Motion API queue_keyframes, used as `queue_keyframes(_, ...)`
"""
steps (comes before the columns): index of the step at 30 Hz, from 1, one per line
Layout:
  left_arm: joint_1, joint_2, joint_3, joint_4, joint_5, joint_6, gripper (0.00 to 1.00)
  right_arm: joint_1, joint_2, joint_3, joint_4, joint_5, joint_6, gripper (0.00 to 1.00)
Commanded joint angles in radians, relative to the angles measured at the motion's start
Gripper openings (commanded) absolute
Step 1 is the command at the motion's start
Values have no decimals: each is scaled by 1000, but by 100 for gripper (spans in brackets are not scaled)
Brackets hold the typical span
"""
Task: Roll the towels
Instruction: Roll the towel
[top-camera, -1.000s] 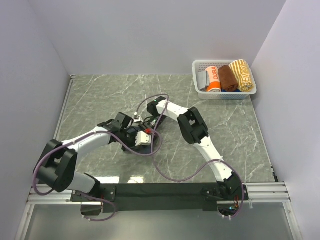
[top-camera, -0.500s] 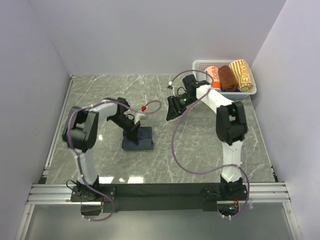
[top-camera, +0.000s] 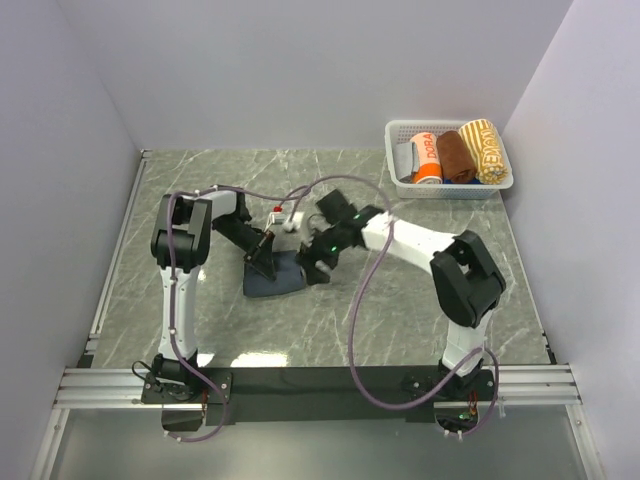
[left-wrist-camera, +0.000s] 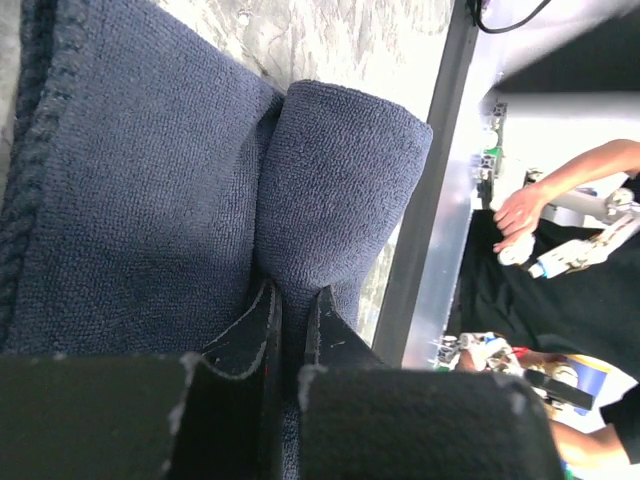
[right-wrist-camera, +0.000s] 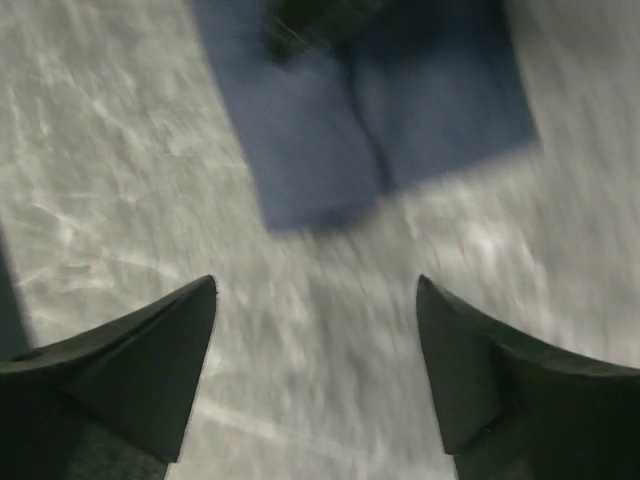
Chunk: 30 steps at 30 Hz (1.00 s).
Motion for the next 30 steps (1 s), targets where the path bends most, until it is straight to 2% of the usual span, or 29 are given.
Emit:
queue_keyframes(1,14,64,21,129,-180,87,1,97,-48,-38,211,133,-184,88)
queue_keyframes(6,21,75,30,135,-182,80,1,181,-1,-41,315,173,-303,88)
queue_keyframes(8,28,72,30,141,-182,75,1,206,19,-50,337,165,-356,84)
queue_keyframes(14,43,73,41,139,-180,75,1,229,116,0,290,125,-423,71)
queue_keyframes(18,49,72,41,136,-177,83,2,238,188,78,187,141,-430,65)
queue_keyframes(20,54,70,42,136,-174,83,2,235,232,164,118,102,-417,58)
queue_keyframes(21,55,70,44,135,-172,83,2,233,254,207,8,85,-413,54)
queue_keyframes(22,58,70,48,133,-168,83,2,232,307,297,-47,49,-403,36)
queue_keyframes(24,63,67,50,136,-166,77,2,230,372,368,-170,24,-387,9)
queue_keyframes(25,69,64,50,139,-165,75,4,229,384,405,-193,15,-365,0)
queue_keyframes(27,77,56,45,141,-152,69,7,227,398,413,-238,-22,-343,0)
queue_keyframes(30,106,29,29,156,-120,54,16,226,415,413,-289,-60,-320,0)
